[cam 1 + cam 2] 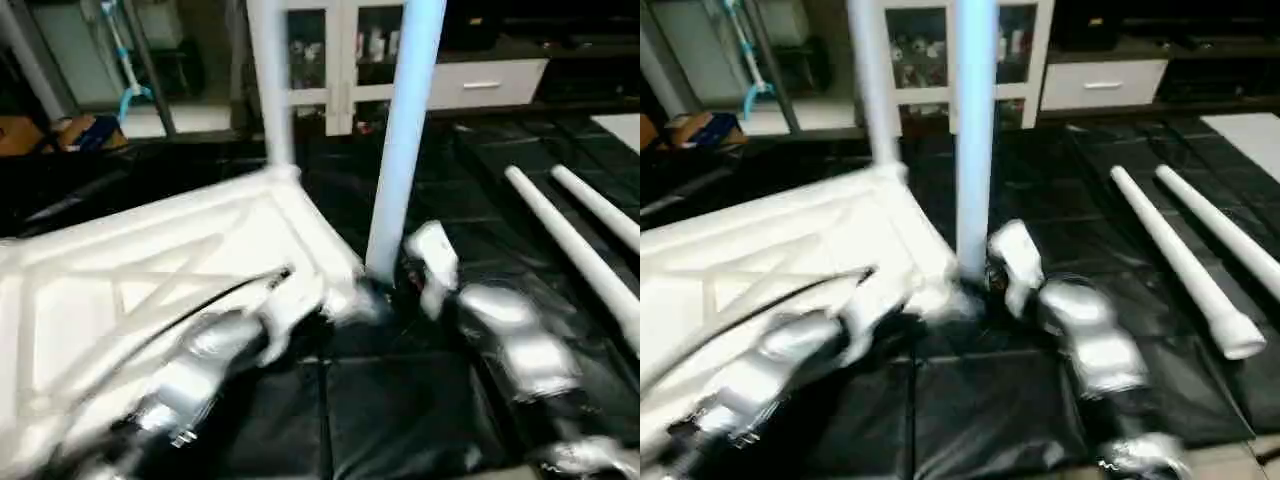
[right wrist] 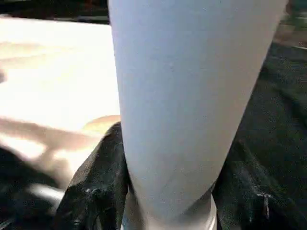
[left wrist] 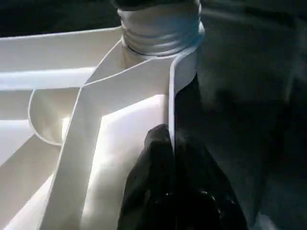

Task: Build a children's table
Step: Rotate leg to tighten

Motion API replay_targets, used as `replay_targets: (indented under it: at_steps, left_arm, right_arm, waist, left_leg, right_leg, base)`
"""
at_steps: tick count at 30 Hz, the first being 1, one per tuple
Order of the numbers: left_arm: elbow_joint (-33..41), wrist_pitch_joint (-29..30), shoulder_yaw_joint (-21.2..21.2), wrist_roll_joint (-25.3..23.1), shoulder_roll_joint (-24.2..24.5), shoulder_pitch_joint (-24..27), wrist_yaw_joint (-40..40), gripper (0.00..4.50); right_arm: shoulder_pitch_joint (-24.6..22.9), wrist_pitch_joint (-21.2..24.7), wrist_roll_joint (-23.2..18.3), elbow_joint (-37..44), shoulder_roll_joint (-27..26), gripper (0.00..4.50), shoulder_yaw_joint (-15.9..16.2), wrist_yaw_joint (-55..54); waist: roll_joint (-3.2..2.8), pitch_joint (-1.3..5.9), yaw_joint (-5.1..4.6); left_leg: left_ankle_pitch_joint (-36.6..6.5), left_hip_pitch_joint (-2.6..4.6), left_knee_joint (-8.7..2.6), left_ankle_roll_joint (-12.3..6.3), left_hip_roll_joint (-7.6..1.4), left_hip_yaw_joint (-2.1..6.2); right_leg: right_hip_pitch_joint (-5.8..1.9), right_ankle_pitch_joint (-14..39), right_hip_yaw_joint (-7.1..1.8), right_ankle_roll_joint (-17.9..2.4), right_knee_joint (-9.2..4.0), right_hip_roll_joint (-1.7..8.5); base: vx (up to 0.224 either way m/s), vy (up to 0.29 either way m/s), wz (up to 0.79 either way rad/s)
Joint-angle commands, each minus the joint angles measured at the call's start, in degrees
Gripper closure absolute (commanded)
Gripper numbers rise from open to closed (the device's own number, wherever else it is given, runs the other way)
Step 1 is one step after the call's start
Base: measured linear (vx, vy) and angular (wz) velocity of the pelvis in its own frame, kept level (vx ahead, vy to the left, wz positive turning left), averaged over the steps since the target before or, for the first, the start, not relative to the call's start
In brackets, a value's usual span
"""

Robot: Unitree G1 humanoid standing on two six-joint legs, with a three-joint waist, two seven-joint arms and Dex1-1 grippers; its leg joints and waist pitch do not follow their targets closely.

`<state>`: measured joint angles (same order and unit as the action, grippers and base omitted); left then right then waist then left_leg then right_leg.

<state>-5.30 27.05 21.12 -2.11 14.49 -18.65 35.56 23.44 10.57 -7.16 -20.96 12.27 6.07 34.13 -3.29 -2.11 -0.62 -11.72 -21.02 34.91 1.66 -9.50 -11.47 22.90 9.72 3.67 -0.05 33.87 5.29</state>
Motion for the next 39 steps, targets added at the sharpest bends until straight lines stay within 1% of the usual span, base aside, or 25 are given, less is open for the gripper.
replay_targets:
  at_steps: [1,2,3,5,7,11,12,13,15,16,17,19,20,22,23,24,25,26,27,28,30,32,34,36,39]
  left_arm:
    - [-6.11,2.63,-3.83,-1.12,-3.82,-2.54,-10.36,4.50]
    - [-7.37,3.12,-4.61,-1.21,-5.12,-3.36,-12.56,4.50]
    - [-9.38,2.97,-6.02,-1.23,-7.03,-4.58,-16.20,4.50]
    - [-12.45,2.21,-7.40,-1.60,-9.33,-6.62,-20.14,4.50]
    - [-13.95,2.10,-7.92,-2.13,-10.62,-7.77,-21.08,4.50]
    - [-12.52,2.45,-7.11,-2.13,-10.01,-7.07,-18.81,4.50]
    - [-11.47,2.52,-6.36,-2.33,-9.12,-6.32,-17.56,4.50]
    - [-10.67,2.49,-5.79,-2.46,-8.43,-5.75,-16.56,4.50]
    - [-8.93,1.74,-4.42,-2.16,-6.80,-4.38,-13.51,4.50]
    - [-8.30,0.68,-3.56,-2.01,-5.80,-3.68,-11.75,4.50]
    - [-7.25,-0.32,-2.65,-1.58,-4.64,-2.67,-9.39,4.50]
    - [-5.36,-0.86,-1.67,-0.84,-2.80,-0.98,-6.10,4.50]
    - [-4.55,-0.58,-1.48,-0.49,-2.11,-0.35,-5.09,4.50]
    - [-3.05,-1.39,-0.77,0.06,-0.55,0.78,-2.65,4.50]
    - [-0.92,-2.73,0.13,0.78,1.56,2.23,0.51,4.50]
    - [1.11,-3.62,0.84,1.68,3.32,3.48,3.28,4.50]
    - [2.60,-4.13,1.32,2.34,4.54,4.36,5.19,4.50]
    - [4.61,-4.37,1.66,3.55,5.94,5.42,7.34,4.50]
    - [7.11,-4.11,1.97,5.03,7.79,6.69,9.88,4.50]
    - [7.11,-4.11,1.97,5.03,7.79,6.69,9.88,4.50]
    - [8.44,-4.20,2.16,5.66,9.12,7.47,11.54,4.50]
    - [9.63,-3.91,2.03,6.33,10.29,8.35,13.65,4.50]
    - [10.48,-3.84,2.13,6.43,11.51,8.88,15.12,4.50]
    - [11.05,-4.07,2.17,6.77,12.10,9.15,15.56,4.50]
    - [11.42,-3.82,2.27,7.17,12.13,9.02,15.79,4.50]
  right_arm:
    - [0.58,0.74,3.86,-4.04,-3.64,2.58,-0.61,-11.20]
    - [0.90,0.85,4.38,-4.77,-4.95,2.58,-0.83,-13.84]
    - [1.41,1.14,4.76,-5.70,-6.88,2.59,-0.77,-16.52]
    - [2.50,0.45,5.28,-7.42,-10.27,2.59,-0.69,-20.49]
    - [3.45,-0.63,5.28,-8.27,-12.63,2.59,-0.73,-21.46]
    - [4.03,-2.09,3.56,-7.45,-12.71,2.59,-0.63,-18.30]
    - [3.88,-2.77,2.41,-6.83,-12.37,2.59,-0.82,-15.82]
    - [3.74,-3.27,1.71,-6.32,-12.07,2.03,-0.94,-14.11]
    - [3.47,-4.58,0.74,-5.09,-10.99,1.89,-1.21,-11.70]
    - [3.46,-4.93,0.15,-4.42,-10.44,1.82,-1.53,-10.52]
    - [3.41,-5.09,-0.42,-3.57,-9.67,1.68,-1.64,-8.78]
    - [3.33,-5.03,-1.10,-2.18,-7.92,1.53,-1.30,-5.31]
    - [3.33,-5.01,-1.26,-1.73,-7.08,1.41,-1.00,-3.81]
    - [3.15,-4.03,-2.38,-0.42,-5.34,1.34,-0.53,-0.01]
    - [2.88,-3.09,-3.47,1.13,-2.77,1.11,0.06,4.64]
    - [2.58,-1.93,-4.47,2.43,-0.39,1.11,0.60,9.02]
    - [2.35,-1.10,-5.16,3.33,1.32,1.03,0.98,12.12]
    - [2.03,-0.77,-5.42,4.14,3.69,0.89,1.48,15.68]
    - [1.76,-0.82,-5.38,4.82,6.94,0.89,2.06,20.00]
    - [1.76,-0.82,-5.38,4.82,6.94,0.68,2.06,20.00]
    - [1.78,-0.67,-5.48,4.90,9.02,0.59,2.27,22.66]
    - [1.62,-0.84,-5.72,4.83,11.24,0.59,2.69,26.22]
    - [1.28,1.51,-7.60,5.37,13.60,0.59,3.28,30.62]
    - [0.73,4.07,-9.47,6.38,15.05,0.59,3.79,33.74]
    - [-0.30,4.50,-9.48,7.39,16.18,0.59,5.02,36.62]
  waist:
    - [0.98,2.61,-0.14]
    - [1.03,2.48,-0.53]
    - [0.89,2.71,-0.67]
    - [0.90,2.57,-0.76]
    - [1.19,2.72,-0.87]
    - [1.04,2.88,-0.70]
    - [0.82,2.94,-0.68]
    - [0.90,3.03,-0.64]
    - [0.93,3.26,-0.60]
    - [1.01,3.19,-0.62]
    - [1.00,3.32,-0.85]
    - [0.80,3.40,-0.79]
    - [0.83,3.51,-0.47]
    - [0.84,3.45,-0.16]
    - [0.77,3.67,0.01]
    - [0.75,3.71,0.33]
    - [0.80,3.75,0.25]
    - [0.79,3.66,0.43]
    - [0.75,3.70,0.79]
    - [0.63,3.69,1.01]
    - [0.75,3.42,1.25]
    - [0.73,3.17,1.65]
    - [0.81,2.89,1.83]
    - [0.96,2.85,1.74]
    - [1.02,2.96,1.96]
  left_leg:
    - [-20.57,0.63,-4.94,0.49,-3.03,2.32]
    - [-20.92,0.66,-4.80,0.60,-2.69,2.26]
    - [-20.93,0.77,-4.81,0.61,-2.61,2.45]
    - [-21.70,0.90,-4.83,0.31,-2.69,2.53]
    - [-21.55,0.64,-5.00,-0.25,-2.72,2.58]
    - [-19.57,0.25,-5.24,-1.46,-2.94,2.46]
    - [-19.60,0.29,-5.23,-1.63,-2.98,2.41]
    - [-19.18,0.21,-5.18,-1.81,-3.02,2.41]
    - [-16.41,-0.37,-5.03,-3.05,-3.05,2.29]
    - [-16.07,-0.50,-5.03,-3.41,-3.09,2.27]
    - [-14.50,-1.01,-5.00,-4.22,-3.06,2.51]
    - [-13.58,-0.74,-4.85,-4.49,-3.16,2.40]
    - [-11.58,-0.29,-4.58,-5.17,-3.27,2.10]
    - [-10.60,-0.08,-4.48,-5.61,-3.25,1.82]
    - [-8.94,-0.16,-4.31,-5.98,-3.33,1.87]
    - [-7.98,-0.31,-4.41,-6.72,-3.47,2.13]
    - [-7.54,-0.39,-4.29,-7.14,-3.49,2.03]
    - [-7.17,0.05,-4.22,-7.95,-3.56,1.82]
    - [-6.81,0.05,-4.14,-8.23,-3.54,1.82]
    - [-6.62,0.17,-4.15,-8.26,-3.68,1.79]
    - [-7.27,0.34,-4.23,-8.15,-3.66,1.54]
    - [-10.71,0.62,-4.58,-6.22,-3.79,1.58]
    - [-14.03,0.79,-4.87,-4.50,-3.78,1.60]
    - [-14.80,0.81,-5.00,-3.66,-3.75,1.66]
    - [-14.05,0.74,-4.89,-3.37,-3.73,1.63]
  right_leg:
    - [-1.38,27.93,-2.08,-7.75,-5.40,2.98]
    - [-1.14,29.25,-1.93,-7.54,-5.71,2.88]
    - [-1.19,30.19,-1.86,-7.06,-5.79,3.00]
    - [-1.02,30.97,-1.70,-6.62,-6.16,3.07]
    - [-1.33,30.72,-1.61,-6.02,-6.22,3.10]
    - [-1.56,25.93,-1.86,-6.91,-5.82,3.15]
    - [-1.57,25.00,-1.90,-7.33,-5.76,3.16]
    - [-1.69,24.16,-1.94,-7.60,-5.66,3.24]
    - [-2.18,20.08,-2.02,-8.88,-5.13,3.35]
    - [-2.17,19.62,-2.03,-9.03,-5.07,3.33]
    - [-2.68,19.19,-1.83,-9.23,-4.80,3.45]
    - [-2.41,18.18,-1.87,-9.75,-4.77,3.40]
    - [-2.23,14.97,-1.95,-11.24,-4.52,3.25]
    - [-2.02,13.93,-2.04,-12.03,-4.45,3.19]
    - [-2.37,11.47,-2.08,-12.85,-3.90,3.25]
    - [-2.83,9.51,-1.82,-13.37,-3.52,3.10]
    - [-2.80,8.24,-1.84,-13.43,-3.31,3.01]
    - [-2.36,6.88,-1.92,-14.11,-3.28,2.85]
    - [-2.63,6.35,-1.86,-14.65,-3.07,2.91]
    - [-2.51,6.25,-1.90,-14.80,-3.00,2.98]
    - [-2.19,7.35,-2.04,-15.00,-3.29,2.85]
    - [-2.14,12.07,-2.12,-14.29,-3.77,2.94]
    - [-2.10,15.79,-2.27,-13.14,-4.11,2.90]
    - [-2.14,16.95,-2.35,-12.64,-4.22,2.87]
    - [-2.15,16.50,-2.41,-12.54,-4.20,2.99]
  base:
    - [0.000,0.000,0.00]
    - [0.000,0.000,0.00]
    - [0.000,0.000,0.00]
    - [0.000,0.000,0.00]
    - [0.000,0.000,0.00]
    - [0.000,0.000,0.00]
    - [0.000,0.000,0.00]
    - [0.000,0.000,0.00]
    - [0.000,0.000,0.00]
    - [0.000,0.000,0.00]
    - [0.000,0.000,0.00]
    - [0.000,0.000,0.00]
    - [0.000,0.000,0.00]
    - [0.026,-0.012,0.03]
    - [0.000,0.000,0.00]
    - [0.000,0.000,0.00]
    - [0.000,0.000,0.00]
    - [0.000,0.000,0.00]
    - [0.000,0.000,0.00]
    - [0.000,0.000,0.00]
    - [0.000,0.000,0.00]
    - [0.000,0.000,0.00]
    - [0.000,0.000,0.00]
    - [0.000,0.000,0.00]
    - [0.000,0.000,0.00]
